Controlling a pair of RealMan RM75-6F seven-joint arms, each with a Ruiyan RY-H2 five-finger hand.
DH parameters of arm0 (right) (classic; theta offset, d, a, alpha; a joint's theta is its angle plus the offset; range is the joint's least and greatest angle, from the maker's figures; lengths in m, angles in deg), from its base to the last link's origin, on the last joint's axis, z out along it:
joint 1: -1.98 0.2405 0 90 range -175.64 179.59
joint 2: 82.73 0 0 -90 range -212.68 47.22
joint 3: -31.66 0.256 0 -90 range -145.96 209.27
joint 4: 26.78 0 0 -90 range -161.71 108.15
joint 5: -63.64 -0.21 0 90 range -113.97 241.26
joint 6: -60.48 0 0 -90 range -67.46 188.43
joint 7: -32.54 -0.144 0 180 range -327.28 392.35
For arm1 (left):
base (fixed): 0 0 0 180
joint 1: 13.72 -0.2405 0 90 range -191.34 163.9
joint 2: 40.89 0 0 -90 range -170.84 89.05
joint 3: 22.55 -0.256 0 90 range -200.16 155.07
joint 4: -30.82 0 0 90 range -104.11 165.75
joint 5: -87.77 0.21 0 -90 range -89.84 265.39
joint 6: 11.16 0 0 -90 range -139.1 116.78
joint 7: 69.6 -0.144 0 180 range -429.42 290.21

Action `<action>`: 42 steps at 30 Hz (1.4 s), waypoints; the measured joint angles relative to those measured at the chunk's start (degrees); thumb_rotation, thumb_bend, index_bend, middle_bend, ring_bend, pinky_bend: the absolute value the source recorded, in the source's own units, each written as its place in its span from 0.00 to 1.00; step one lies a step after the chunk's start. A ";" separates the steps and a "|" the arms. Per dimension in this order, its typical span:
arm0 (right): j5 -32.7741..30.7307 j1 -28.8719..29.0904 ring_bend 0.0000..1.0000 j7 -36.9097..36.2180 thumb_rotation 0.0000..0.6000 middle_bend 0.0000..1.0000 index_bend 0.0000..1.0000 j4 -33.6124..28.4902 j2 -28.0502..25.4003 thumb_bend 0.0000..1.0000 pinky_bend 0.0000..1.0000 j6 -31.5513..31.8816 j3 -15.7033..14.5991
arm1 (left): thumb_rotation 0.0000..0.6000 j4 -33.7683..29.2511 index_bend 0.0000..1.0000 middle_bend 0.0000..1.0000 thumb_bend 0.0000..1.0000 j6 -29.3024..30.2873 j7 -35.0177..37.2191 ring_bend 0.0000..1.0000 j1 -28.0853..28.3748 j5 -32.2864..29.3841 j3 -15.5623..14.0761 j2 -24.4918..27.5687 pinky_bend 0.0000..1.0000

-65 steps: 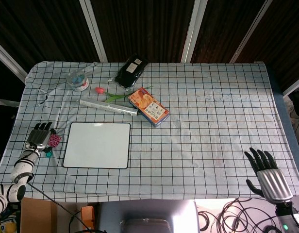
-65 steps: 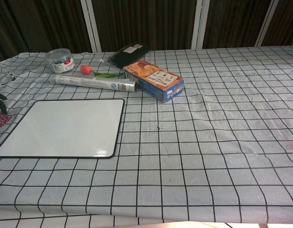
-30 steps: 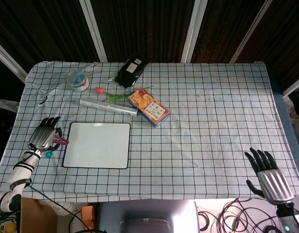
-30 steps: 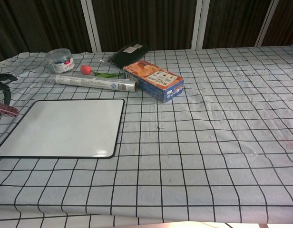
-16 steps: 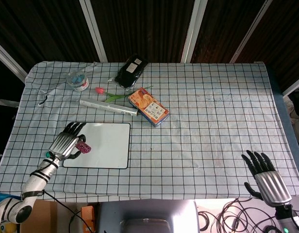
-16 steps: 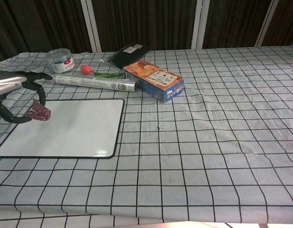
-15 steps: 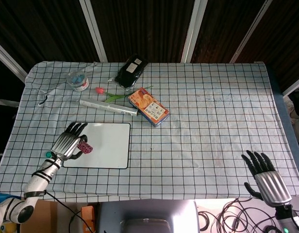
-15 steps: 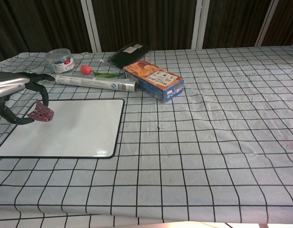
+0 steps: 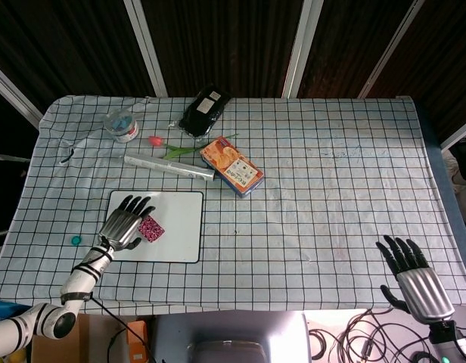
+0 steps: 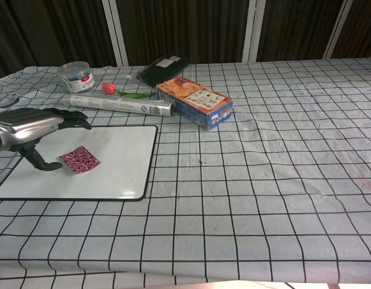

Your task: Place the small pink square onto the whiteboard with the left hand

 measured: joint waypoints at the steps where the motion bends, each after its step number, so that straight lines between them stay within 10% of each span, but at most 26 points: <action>1: 0.05 -0.08 0.00 -0.03 1.00 0.00 0.00 0.11 0.16 0.25 0.05 0.32 0.07 | 1.00 -0.06 0.15 0.00 0.30 0.23 -0.13 0.00 -0.08 -0.02 -0.07 0.10 0.00; 10: -0.19 -0.13 0.00 0.36 1.00 0.00 0.00 0.49 0.77 0.25 0.05 -0.09 0.14 | 1.00 -1.34 0.44 0.00 0.32 8.54 3.29 0.00 -4.73 0.84 -0.32 4.65 0.02; 42: 0.20 0.35 0.00 1.63 1.00 0.00 0.00 -0.14 1.15 0.25 0.05 -0.94 -0.09 | 1.00 18.71 0.40 0.00 0.33 -0.46 15.54 0.00 -10.95 -1.29 -3.41 1.34 0.02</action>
